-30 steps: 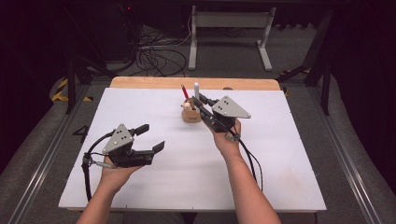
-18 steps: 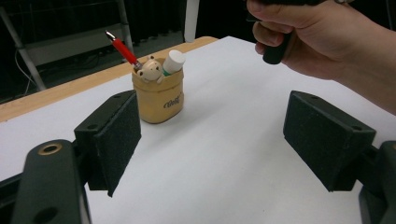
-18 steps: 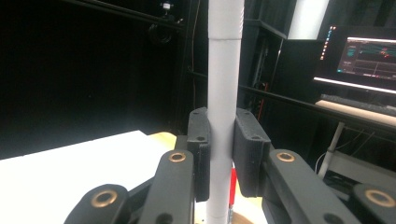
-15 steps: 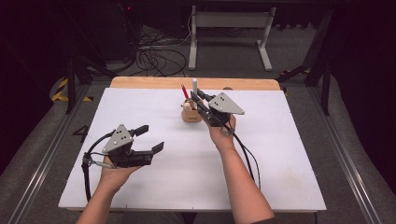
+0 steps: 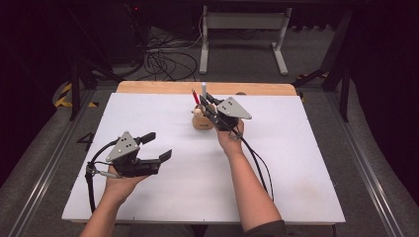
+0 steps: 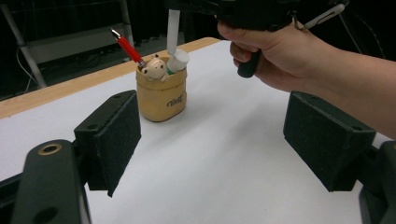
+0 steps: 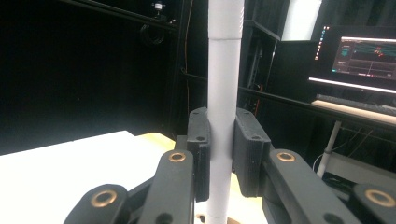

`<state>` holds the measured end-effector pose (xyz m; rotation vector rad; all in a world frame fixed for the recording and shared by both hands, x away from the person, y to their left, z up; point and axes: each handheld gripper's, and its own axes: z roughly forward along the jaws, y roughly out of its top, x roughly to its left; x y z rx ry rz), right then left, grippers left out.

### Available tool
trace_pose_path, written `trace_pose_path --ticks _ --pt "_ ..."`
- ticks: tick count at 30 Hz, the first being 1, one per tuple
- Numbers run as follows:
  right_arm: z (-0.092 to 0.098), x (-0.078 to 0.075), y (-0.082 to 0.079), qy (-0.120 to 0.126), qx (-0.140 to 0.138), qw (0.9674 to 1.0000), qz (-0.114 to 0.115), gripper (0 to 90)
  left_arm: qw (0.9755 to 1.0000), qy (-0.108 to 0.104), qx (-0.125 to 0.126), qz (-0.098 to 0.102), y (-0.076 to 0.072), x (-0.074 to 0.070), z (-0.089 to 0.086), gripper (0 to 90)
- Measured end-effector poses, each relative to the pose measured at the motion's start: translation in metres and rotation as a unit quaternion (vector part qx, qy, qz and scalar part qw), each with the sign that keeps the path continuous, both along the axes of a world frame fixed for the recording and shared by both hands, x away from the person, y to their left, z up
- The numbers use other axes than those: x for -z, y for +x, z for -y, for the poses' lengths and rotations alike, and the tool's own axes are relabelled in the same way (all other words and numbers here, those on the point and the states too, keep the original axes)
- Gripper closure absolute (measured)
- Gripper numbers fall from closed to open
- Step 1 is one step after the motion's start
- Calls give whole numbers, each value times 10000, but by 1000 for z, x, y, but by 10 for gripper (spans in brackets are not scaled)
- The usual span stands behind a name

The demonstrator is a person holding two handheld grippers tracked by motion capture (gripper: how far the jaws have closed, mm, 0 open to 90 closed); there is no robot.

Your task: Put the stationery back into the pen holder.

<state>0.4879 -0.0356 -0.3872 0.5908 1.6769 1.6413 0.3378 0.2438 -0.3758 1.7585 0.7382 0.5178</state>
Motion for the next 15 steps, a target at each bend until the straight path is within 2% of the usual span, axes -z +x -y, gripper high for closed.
trace_pose_path --ticks 6,15 --pt "-6 9 7 -83 16 9999 -56 786 10000 8 -14 10 0 1 -2 202" --pt "-9 20 12 -276 172 9991 -268 786 10000 -1 -11 11 0 1 -3 202"
